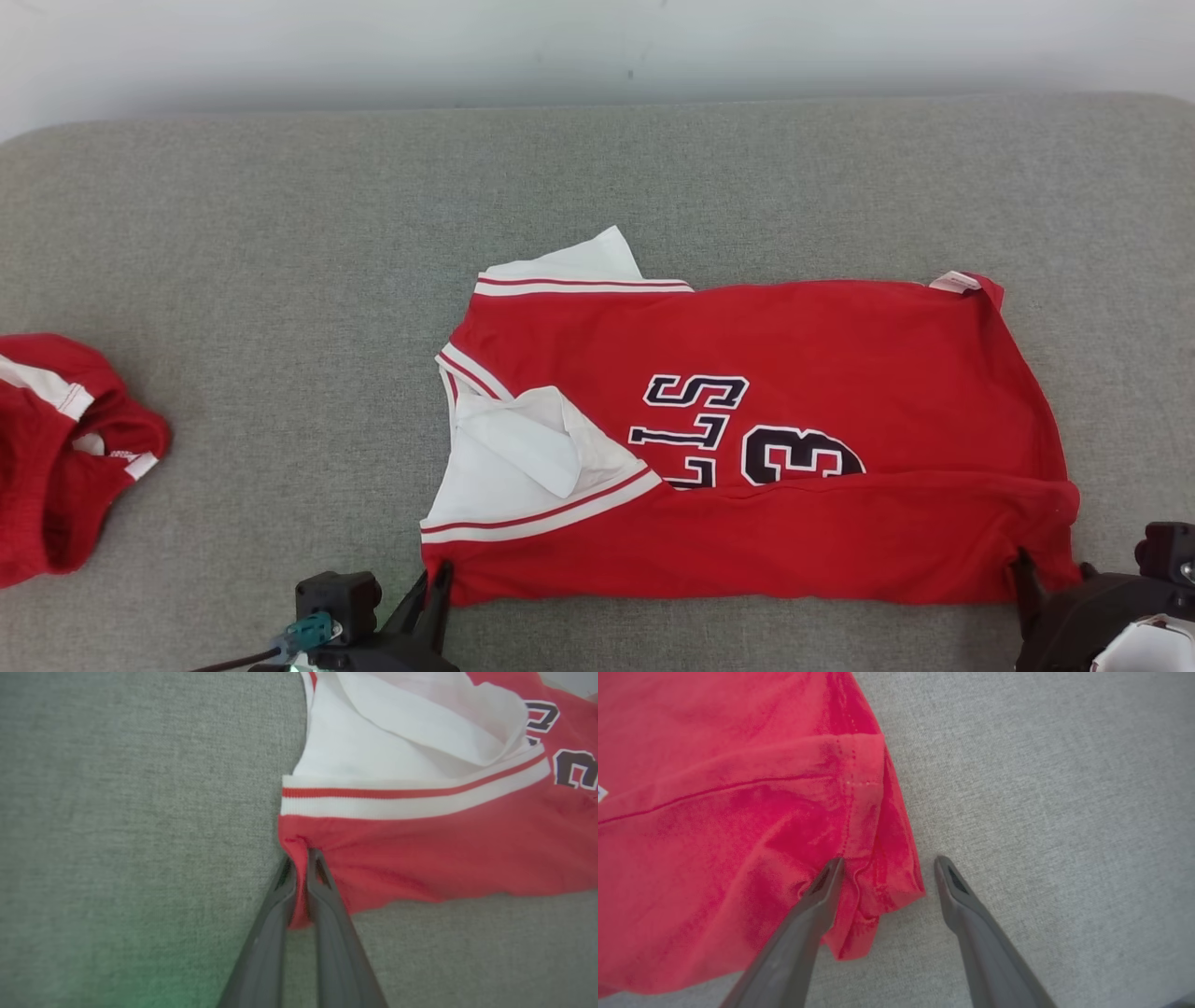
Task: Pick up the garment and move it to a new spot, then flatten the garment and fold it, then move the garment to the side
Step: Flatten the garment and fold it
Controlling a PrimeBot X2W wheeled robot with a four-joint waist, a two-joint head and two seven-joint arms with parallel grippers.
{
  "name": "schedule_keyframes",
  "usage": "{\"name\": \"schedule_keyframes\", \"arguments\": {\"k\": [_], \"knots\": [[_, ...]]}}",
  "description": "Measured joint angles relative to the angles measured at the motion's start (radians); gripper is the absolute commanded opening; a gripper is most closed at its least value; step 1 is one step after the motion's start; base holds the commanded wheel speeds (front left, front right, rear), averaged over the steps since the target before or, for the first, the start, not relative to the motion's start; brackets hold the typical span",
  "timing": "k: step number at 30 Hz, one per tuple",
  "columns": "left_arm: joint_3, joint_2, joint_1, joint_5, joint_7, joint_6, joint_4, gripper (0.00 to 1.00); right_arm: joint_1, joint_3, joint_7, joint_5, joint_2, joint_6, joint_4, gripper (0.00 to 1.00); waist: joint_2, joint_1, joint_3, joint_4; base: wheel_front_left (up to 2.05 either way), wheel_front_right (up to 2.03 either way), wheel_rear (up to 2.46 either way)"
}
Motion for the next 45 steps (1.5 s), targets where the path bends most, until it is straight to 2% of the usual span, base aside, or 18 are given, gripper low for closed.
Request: {"name": "schedule_keyframes", "arguments": {"k": [3, 4, 5, 6, 12, 17, 20, 25, 26, 27, 34, 40, 45], "knots": [[-0.001, -0.001, 0.0, 0.0, -0.002, 0.001, 0.0, 0.0, -0.014, 0.025, 0.011, 0.012, -0.002, 0.0, 0.025, 1.0, 0.0, 0.0, -0.003, 0.003, 0.0, 0.0, 0.0], [-0.001, -0.001, 0.0, 0.0, -0.002, 0.001, -0.001, 0.0, -0.015, 0.031, 0.019, 0.019, -0.002, 0.0, 0.029, 0.92, 0.0, 0.0, -0.006, 0.005, 0.0, 0.0, 0.0], [0.0, -0.001, 0.002, 0.0, -0.002, 0.002, -0.001, 0.0, -0.015, 0.039, 0.028, 0.02, -0.003, 0.0, 0.031, 0.37, 0.0, 0.0, -0.008, 0.006, 0.0, 0.0, 0.0], [0.0, -0.001, 0.004, -0.003, 0.0, 0.004, -0.003, 0.0, -0.013, 0.041, 0.035, 0.025, -0.003, 0.0, 0.033, 0.0, 0.0, 0.0, -0.011, 0.008, 0.0, 0.0, 0.0], [0.0, 0.021, 0.044, -0.028, 0.035, 0.008, -0.029, 0.0, 0.011, 0.045, 0.05, 0.051, -0.002, 0.0, 0.021, 0.0, 0.0, 0.0, -0.031, 0.013, 0.0, 0.0, 0.0], [0.005, 0.061, 0.106, -0.071, 0.078, 0.011, -0.102, 0.0, 0.061, 0.024, 0.055, 0.104, 0.001, 0.0, -0.017, 0.0, 0.0001, 0.0, -0.046, 0.014, 0.0, 0.0, 0.0], [0.003, 0.098, 0.154, -0.085, 0.114, 0.033, -0.175, 0.0, 0.112, 0.002, 0.081, 0.137, 0.001, 0.0, -0.068, 0.0, 0.0001, 0.0, -0.054, 0.017, 0.0, 0.0, 0.0], [-0.003, 0.121, 0.193, -0.096, 0.148, 0.068, -0.24, 0.0, 0.149, -0.003, 0.121, 0.152, 0.002, 0.0, -0.089, 0.0, 0.0001, 0.0, -0.056, 0.014, 0.0, 0.0, 0.0], [-0.005, 0.126, 0.194, -0.096, 0.156, 0.072, -0.245, 0.0, 0.151, -0.005, 0.124, 0.152, 0.002, 0.0, -0.088, 0.48, 0.0001, 0.0, -0.056, 0.014, 0.0, 0.0, 0.0], [-0.005, 0.128, 0.194, -0.095, 0.156, 0.079, -0.25, 1.0, 0.151, -0.01, 0.123, 0.154, 0.002, 0.0, -0.087, 1.0, 0.0001, 0.0001, -0.055, 0.014, 0.0, 0.0, 0.0], [0.005, 0.137, 0.199, -0.096, 0.166, 0.11, -0.269, 1.0, 0.146, -0.046, 0.123, 0.142, 0.001, 0.002, -0.107, 1.0, 0.0, 0.0, -0.059, 0.018, 0.0, 0.0, 0.0], [0.074, 0.175, 0.186, -0.114, 0.143, 0.132, -0.319, 1.0, 0.093, -0.059, 0.124, 0.118, 0.0, 0.002, -0.235, 1.0, 0.0, 0.0, -0.06, 0.014, 0.0, 0.0, 0.0], [0.106, 0.2, 0.093, -0.09, 0.132, 0.118, -0.332, 1.0, 0.029, -0.036, 0.145, 0.075, 0.0, 0.002, -0.301, 1.0, 0.0001, 0.0, -0.049, 0.012, 0.0, 0.0, 0.0]]}}
